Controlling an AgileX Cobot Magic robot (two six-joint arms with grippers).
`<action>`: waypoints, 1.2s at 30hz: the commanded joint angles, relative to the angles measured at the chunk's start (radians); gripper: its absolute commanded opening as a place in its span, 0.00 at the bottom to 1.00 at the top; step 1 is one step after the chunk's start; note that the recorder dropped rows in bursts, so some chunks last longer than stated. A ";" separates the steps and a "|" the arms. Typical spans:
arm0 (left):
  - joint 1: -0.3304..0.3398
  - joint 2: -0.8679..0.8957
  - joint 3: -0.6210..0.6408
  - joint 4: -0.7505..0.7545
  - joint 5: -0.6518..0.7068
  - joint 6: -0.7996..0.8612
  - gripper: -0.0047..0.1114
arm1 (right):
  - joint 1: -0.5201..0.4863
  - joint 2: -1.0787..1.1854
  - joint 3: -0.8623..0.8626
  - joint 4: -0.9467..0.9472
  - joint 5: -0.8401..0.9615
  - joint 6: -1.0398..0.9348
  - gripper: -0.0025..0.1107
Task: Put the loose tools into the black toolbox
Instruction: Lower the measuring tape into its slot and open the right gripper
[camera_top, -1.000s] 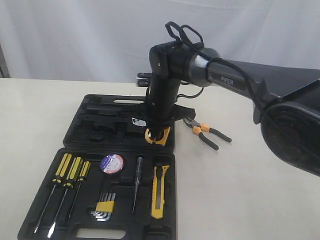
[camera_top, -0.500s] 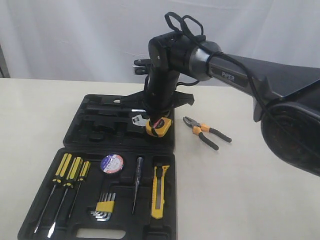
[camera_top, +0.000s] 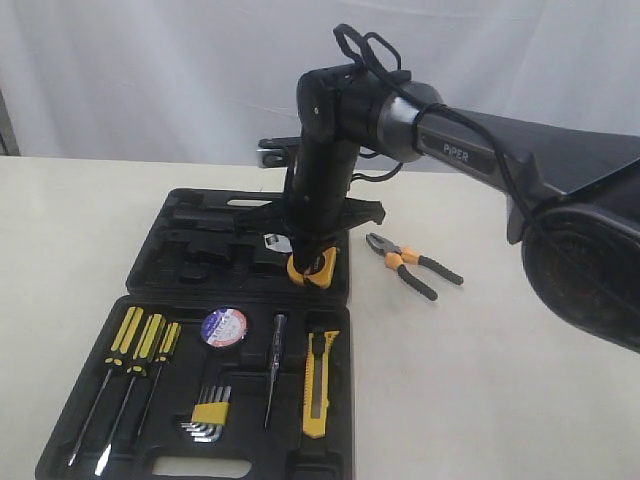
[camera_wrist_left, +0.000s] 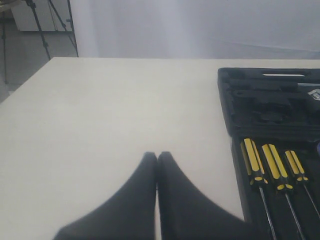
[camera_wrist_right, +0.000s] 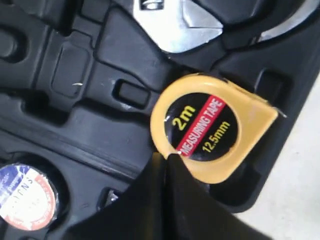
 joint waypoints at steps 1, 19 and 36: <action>-0.005 -0.001 0.003 -0.008 -0.008 -0.004 0.04 | -0.002 -0.007 -0.006 0.013 0.005 -0.025 0.02; -0.005 -0.001 0.003 -0.008 -0.008 -0.004 0.04 | -0.002 -0.007 -0.006 -0.006 -0.030 -0.034 0.40; -0.005 -0.001 0.003 -0.008 -0.008 -0.004 0.04 | -0.028 0.012 -0.006 -0.171 -0.166 0.025 0.02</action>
